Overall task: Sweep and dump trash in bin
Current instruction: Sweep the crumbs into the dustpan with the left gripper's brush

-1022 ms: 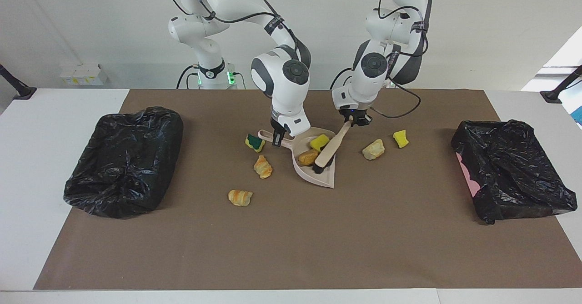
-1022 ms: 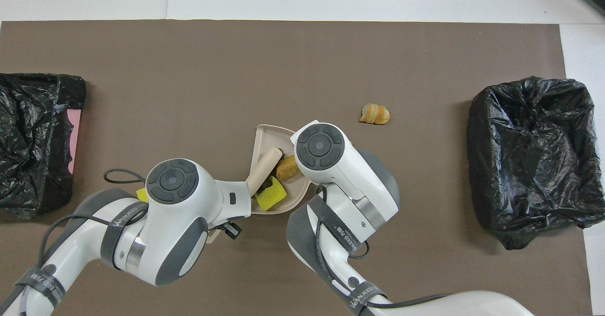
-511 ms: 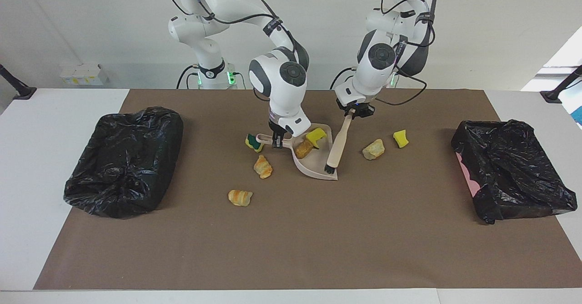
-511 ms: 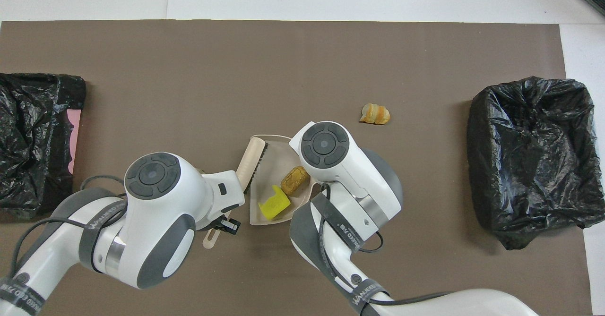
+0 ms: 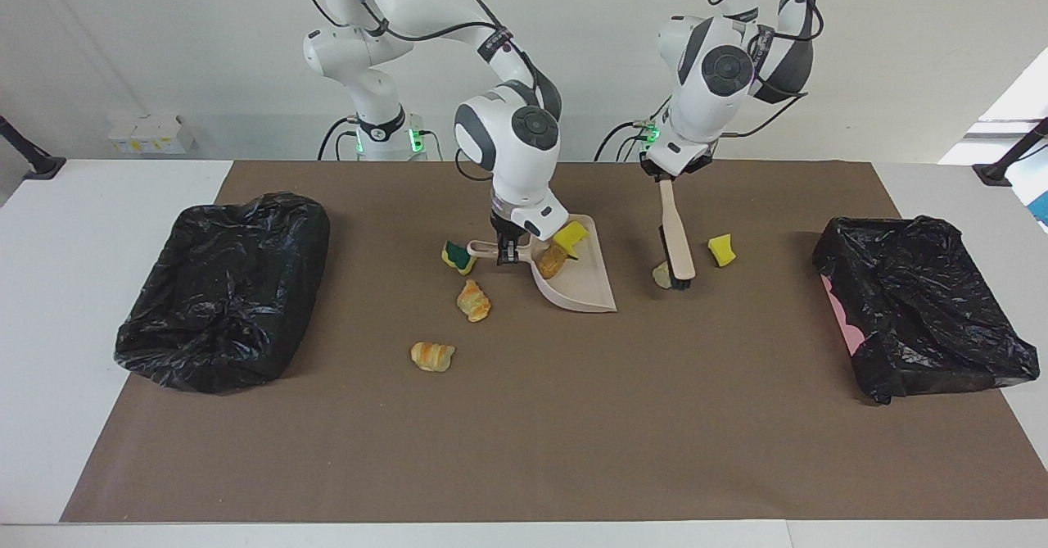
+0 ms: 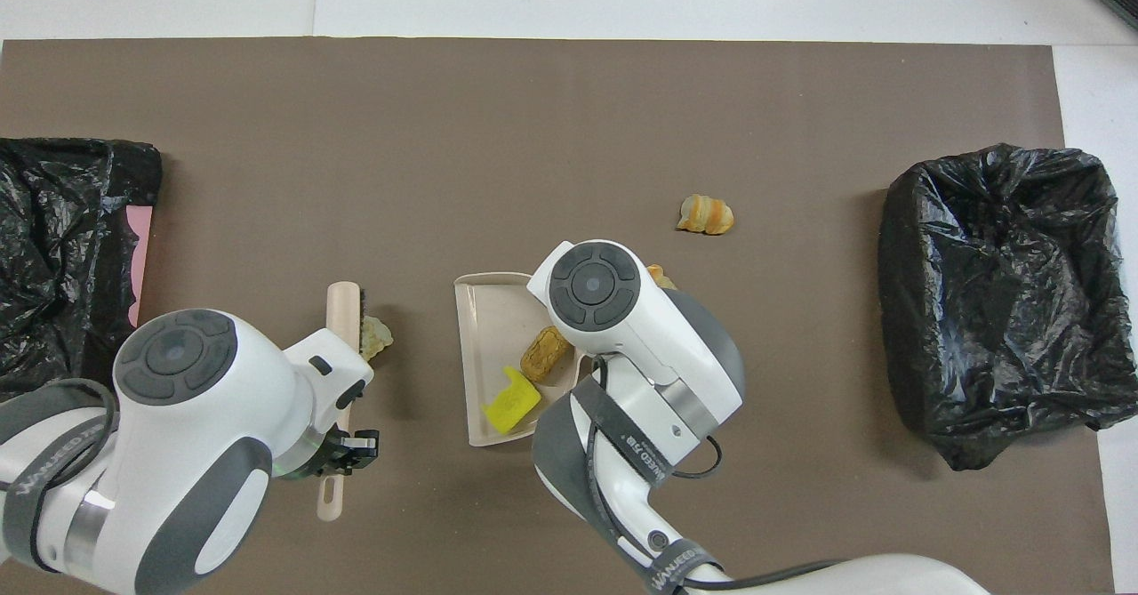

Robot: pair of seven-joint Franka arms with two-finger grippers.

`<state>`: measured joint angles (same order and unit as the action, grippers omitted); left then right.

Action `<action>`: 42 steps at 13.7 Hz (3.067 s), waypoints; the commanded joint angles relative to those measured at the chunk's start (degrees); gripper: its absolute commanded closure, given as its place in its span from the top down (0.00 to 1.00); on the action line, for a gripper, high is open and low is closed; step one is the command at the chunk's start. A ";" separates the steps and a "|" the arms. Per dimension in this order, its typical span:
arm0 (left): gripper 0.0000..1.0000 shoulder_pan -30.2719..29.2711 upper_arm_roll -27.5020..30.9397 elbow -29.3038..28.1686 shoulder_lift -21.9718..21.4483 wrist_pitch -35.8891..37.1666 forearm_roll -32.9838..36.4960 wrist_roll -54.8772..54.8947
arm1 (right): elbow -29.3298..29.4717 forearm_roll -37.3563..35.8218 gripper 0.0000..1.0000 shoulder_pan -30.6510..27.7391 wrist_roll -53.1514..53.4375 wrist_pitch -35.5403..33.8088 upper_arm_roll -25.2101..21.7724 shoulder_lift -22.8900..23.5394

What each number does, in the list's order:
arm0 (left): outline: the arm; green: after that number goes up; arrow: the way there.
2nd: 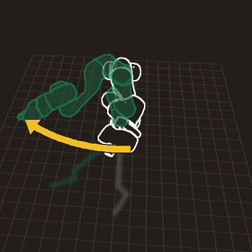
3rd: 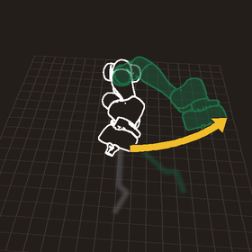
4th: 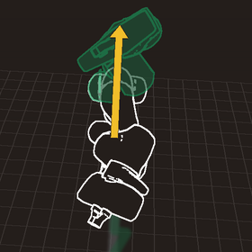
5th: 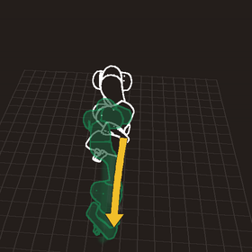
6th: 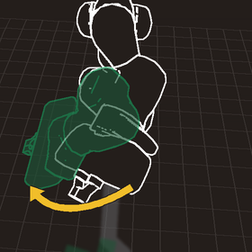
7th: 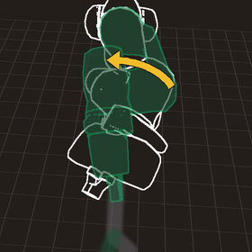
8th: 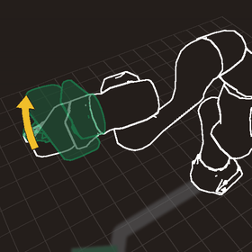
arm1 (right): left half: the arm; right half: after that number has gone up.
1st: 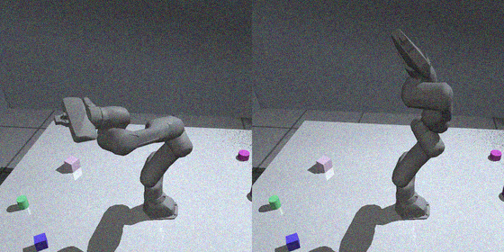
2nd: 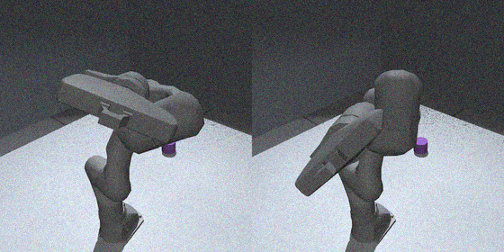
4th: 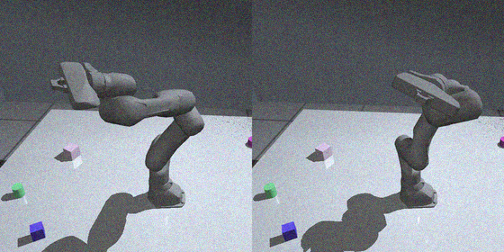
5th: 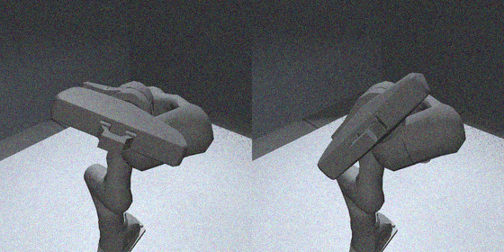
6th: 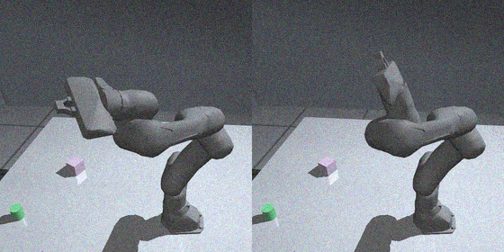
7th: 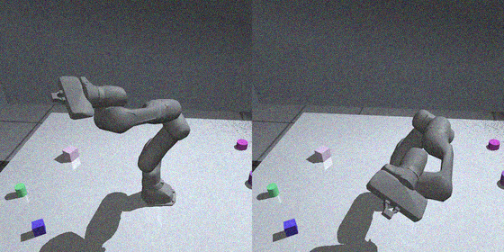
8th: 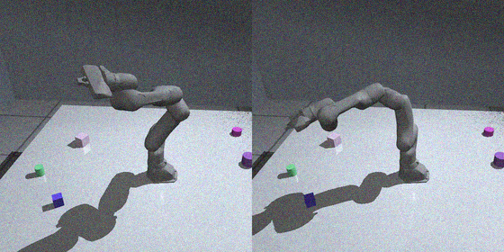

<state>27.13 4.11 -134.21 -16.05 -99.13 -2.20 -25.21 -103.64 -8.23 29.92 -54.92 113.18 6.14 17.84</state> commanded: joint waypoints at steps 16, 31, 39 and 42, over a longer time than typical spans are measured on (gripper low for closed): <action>0.00 -4.47 -0.95 -14.60 -2.17 -18.63 4.77 -1.43 | -3.68 0.14 0.00 3.04 11.49 2.13 0.10 -2.11; 0.00 11.11 -0.68 -4.40 6.29 -24.71 -4.76 2.03 | -3.86 0.14 0.00 1.81 14.06 3.27 0.10 -0.79; 0.00 11.28 -0.77 -1.58 6.99 -18.30 2.28 -11.42 | -3.50 0.40 0.00 0.15 9.49 3.45 0.10 -1.84; 0.00 12.07 -1.12 -1.67 6.21 -14.35 3.69 -14.69 | -3.50 2.86 0.00 -1.35 5.72 3.45 0.10 -2.89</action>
<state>38.28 3.01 -136.99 -9.69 -116.73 0.02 -37.30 -106.54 -7.66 30.26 -45.41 115.86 5.91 16.71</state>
